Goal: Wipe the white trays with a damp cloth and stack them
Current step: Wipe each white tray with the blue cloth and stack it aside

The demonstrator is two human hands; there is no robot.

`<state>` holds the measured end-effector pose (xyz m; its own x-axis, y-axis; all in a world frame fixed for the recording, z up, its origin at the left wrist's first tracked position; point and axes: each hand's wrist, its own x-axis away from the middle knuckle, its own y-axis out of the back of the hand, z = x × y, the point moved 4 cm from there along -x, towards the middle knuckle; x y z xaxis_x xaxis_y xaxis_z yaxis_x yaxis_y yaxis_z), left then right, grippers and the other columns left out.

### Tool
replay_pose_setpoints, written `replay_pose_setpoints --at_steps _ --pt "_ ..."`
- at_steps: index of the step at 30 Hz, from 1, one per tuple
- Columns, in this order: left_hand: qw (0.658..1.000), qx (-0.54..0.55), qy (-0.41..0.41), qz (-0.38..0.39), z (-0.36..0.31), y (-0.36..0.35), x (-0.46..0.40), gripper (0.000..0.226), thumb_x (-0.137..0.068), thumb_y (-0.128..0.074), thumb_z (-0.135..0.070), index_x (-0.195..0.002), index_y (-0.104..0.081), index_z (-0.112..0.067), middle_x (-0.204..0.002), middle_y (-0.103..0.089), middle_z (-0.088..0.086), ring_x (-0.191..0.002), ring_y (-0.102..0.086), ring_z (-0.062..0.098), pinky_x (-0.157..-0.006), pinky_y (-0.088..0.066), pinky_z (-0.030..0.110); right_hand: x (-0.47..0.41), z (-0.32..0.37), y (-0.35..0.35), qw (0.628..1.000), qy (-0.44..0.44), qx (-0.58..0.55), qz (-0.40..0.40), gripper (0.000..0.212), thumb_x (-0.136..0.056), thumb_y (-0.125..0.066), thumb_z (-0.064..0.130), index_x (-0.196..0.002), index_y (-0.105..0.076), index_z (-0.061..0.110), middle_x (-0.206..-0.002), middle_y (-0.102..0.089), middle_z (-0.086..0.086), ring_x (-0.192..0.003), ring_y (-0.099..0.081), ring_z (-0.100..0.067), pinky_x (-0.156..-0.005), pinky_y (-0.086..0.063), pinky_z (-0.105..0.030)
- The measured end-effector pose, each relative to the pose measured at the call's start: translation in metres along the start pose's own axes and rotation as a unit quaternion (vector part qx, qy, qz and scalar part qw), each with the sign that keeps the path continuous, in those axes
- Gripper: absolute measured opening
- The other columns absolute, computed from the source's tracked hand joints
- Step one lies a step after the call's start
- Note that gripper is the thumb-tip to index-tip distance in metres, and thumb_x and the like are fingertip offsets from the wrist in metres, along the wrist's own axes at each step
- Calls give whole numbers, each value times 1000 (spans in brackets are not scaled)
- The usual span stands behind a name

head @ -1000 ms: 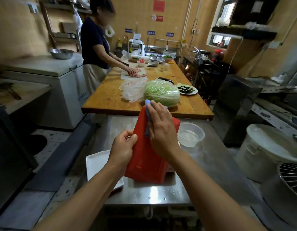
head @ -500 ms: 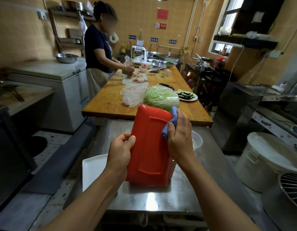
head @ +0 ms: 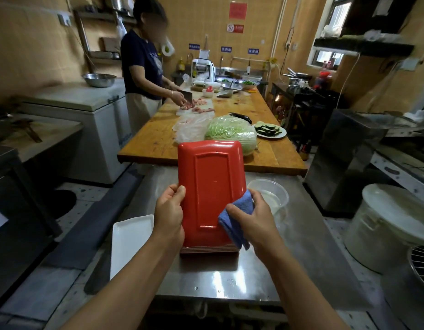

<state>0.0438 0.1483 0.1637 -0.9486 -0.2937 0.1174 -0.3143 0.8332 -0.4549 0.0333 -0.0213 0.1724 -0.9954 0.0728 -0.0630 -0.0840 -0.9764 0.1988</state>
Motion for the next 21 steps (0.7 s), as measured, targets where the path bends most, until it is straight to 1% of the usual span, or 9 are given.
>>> replay_pose_setpoints --at_steps 2,4,6,9,11,12,14,16,21 --pt "999 -26 11 36 1 -4 0 18 -100 -42 -16 -89 -56 -16 -68 -71 -2 -61 -68 10 -50 -53 26 -6 2 4 1000 2 -22 -9 24 -78 -63 1 -98 -51 -2 -75 -56 -23 -67 -58 -27 -66 -54 -40" --pt "992 -96 17 75 -3 -7 0 14 -99 -44 -20 -106 -56 -15 -91 -71 4 -76 -70 13 -60 -53 28 -9 3 8 1000 9 -20 -8 23 -75 -62 -3 -95 -52 -4 -81 -59 -32 -69 -59 -37 -71 -54 -48" --pt "974 -212 -29 73 -16 -4 -4 40 -93 -56 -24 -130 -43 -16 -118 -60 6 -99 -62 16 -78 -50 32 -12 4 14 1000 20 -16 16 24 -75 -64 -3 -96 -55 4 -87 -63 -25 -78 -64 -38 -74 -57 -48" --pt "901 -386 -191 54 -55 -8 -7 83 -78 -74 -28 -144 -23 -26 -135 -38 -1 -118 -43 14 -94 -42 39 -14 7 23 995 48 27 78 31 -74 -66 -4 -97 -57 13 -85 -66 -12 -74 -67 -16 -66 -58 -28" --pt "837 -477 -248 105 -77 -19 -9 83 -73 -78 -29 -141 -31 -30 -136 -41 -2 -120 -44 14 -95 -44 39 -14 12 29 987 82 87 109 36 -70 -68 -6 -97 -57 16 -80 -65 -3 -67 -63 -3 -60 -52 -16" --pt "827 -488 -228 159 -84 -24 -12 75 -72 -79 -27 -135 -39 -33 -131 -49 -2 -116 -51 14 -92 -49 37 -14 16 31 981 95 112 124 38 -69 -69 -6 -97 -58 18 -80 -65 -1 -67 -62 -1 -61 -51 -15" --pt "826 -472 -140 273 -85 -30 -15 55 -72 -79 -22 -118 -52 -35 -110 -64 -1 -97 -65 12 -75 -57 26 -16 22 35 972 113 138 156 43 -67 -71 -6 -98 -58 20 -84 -65 0 -73 -64 -5 -65 -54 -20" --pt "826 -453 -94 323 -83 -29 -14 42 -71 -79 -18 -108 -61 -27 -95 -70 3 -84 -69 13 -64 -55 19 -18 29 39 963 122 152 185 47 -68 -71 -5 -107 -58 17 -92 -66 -3 -82 -65 -11 -73 -56 -28" --pt "886 -358 -103 275 -75 -17 -12 35 -69 -79 -8 -97 -67 -26 -90 -73 0 -79 -70 12 -60 -53 16 -23 44 34 939 155 210 224 66 -75 -73 6 -130 -42 23 -115 -55 7 -101 -55 -4 -88 -49 -19"
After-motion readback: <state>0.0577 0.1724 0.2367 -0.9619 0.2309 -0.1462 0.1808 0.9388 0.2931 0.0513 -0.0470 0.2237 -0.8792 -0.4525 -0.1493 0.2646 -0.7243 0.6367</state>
